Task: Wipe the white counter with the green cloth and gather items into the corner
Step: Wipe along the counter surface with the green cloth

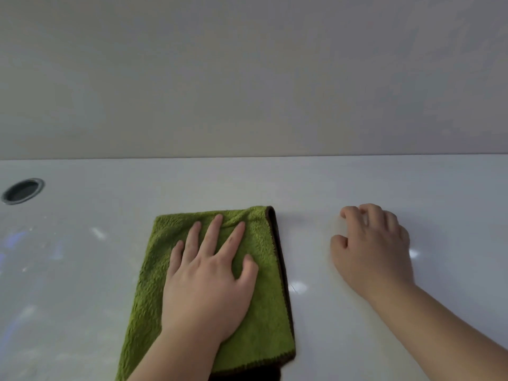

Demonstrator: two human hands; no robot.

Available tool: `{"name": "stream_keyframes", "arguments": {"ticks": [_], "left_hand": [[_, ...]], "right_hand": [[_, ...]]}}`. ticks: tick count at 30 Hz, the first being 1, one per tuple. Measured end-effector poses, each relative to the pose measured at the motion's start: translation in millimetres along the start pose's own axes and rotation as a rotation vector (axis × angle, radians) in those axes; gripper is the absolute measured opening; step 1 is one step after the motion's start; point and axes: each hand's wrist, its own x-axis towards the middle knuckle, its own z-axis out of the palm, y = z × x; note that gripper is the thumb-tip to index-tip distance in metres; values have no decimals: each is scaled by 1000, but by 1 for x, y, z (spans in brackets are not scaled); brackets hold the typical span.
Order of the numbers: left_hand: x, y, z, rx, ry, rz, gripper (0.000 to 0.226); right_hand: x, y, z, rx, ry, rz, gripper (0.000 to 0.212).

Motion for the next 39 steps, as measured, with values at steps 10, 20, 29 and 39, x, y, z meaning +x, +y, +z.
{"name": "stream_keyframes", "arguments": {"ticks": [10, 20, 29, 39], "left_hand": [[127, -15, 3, 6, -14, 52, 67], [164, -14, 0, -11, -19, 79, 67], [164, -13, 5, -27, 9, 82, 66], [160, -17, 0, -31, 1, 99, 67]], "right_hand": [[4, -7, -3, 39, 9, 62, 37], [105, -93, 2, 267, 32, -105, 45], [114, -106, 39, 22, 8, -95, 53], [112, -106, 37, -3, -20, -76, 49]]}}
